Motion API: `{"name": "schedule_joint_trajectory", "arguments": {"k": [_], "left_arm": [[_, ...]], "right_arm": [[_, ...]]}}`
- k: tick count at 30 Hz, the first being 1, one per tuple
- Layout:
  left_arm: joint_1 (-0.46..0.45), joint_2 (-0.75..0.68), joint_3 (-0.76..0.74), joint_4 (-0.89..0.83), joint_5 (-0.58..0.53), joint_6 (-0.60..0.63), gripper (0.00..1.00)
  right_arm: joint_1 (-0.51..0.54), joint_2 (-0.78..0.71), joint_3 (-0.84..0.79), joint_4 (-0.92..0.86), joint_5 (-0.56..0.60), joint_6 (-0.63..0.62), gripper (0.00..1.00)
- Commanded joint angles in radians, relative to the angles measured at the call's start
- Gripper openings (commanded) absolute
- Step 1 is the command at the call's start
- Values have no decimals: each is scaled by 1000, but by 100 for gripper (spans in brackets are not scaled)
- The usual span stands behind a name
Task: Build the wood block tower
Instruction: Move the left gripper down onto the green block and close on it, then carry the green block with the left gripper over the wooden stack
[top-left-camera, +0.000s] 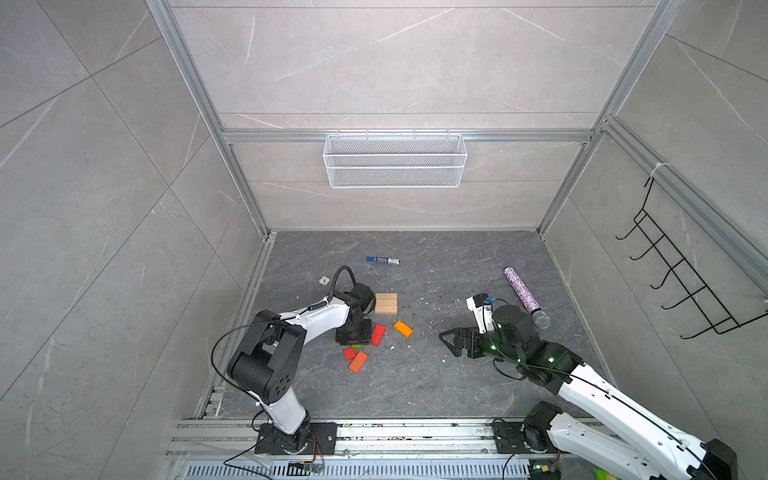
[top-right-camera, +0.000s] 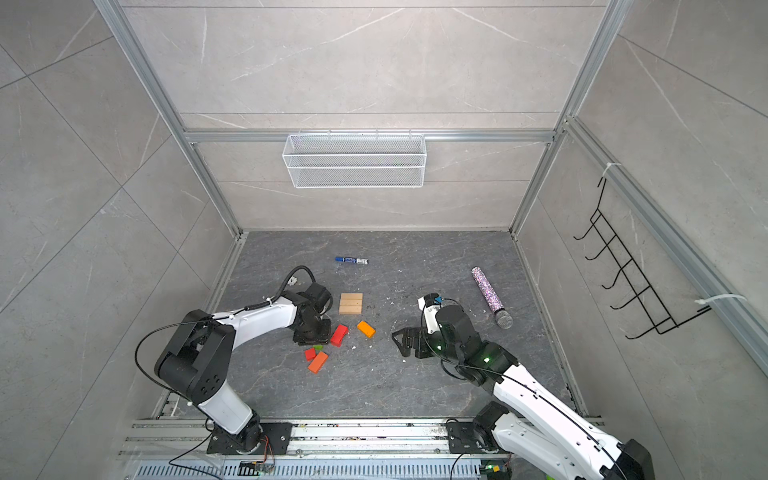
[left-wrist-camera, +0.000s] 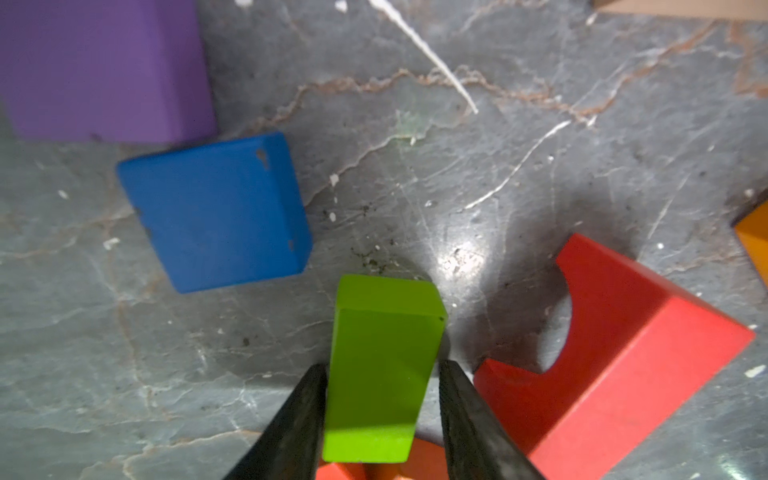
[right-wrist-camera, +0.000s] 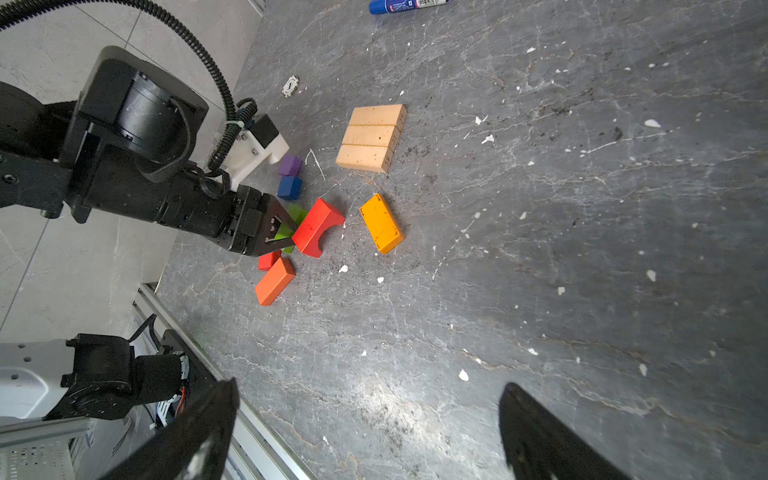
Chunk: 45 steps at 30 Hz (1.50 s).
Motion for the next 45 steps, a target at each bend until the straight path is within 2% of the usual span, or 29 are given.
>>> {"name": "schedule_joint_trajectory", "arguments": {"k": [1, 8, 11, 15, 21, 29, 37, 45], "left_arm": [[-3, 13, 26, -31, 3, -22, 45], [-2, 18, 36, -41, 1, -28, 38], [-3, 19, 41, -48, -1, -27, 30], [-2, 5, 55, -67, -7, -21, 24], [-3, -40, 118, -123, -21, -19, 23], [-2, -68, 217, -140, 40, -5, 23], [-3, -5, 331, -130, 94, 21, 23], [-2, 121, 467, -141, 117, 55, 23]], "right_arm": [[8, -3, 2, -2, 3, 6, 99], [8, -5, 4, -3, 6, 8, 99], [8, -4, 5, -3, 6, 8, 99], [8, -6, 5, -3, 9, 8, 99], [8, -6, 7, -9, 7, 5, 99], [10, -31, -9, -10, 10, 11, 99], [9, -55, -15, -24, 15, 6, 99], [10, -74, -27, -34, 20, 12, 99]]}}
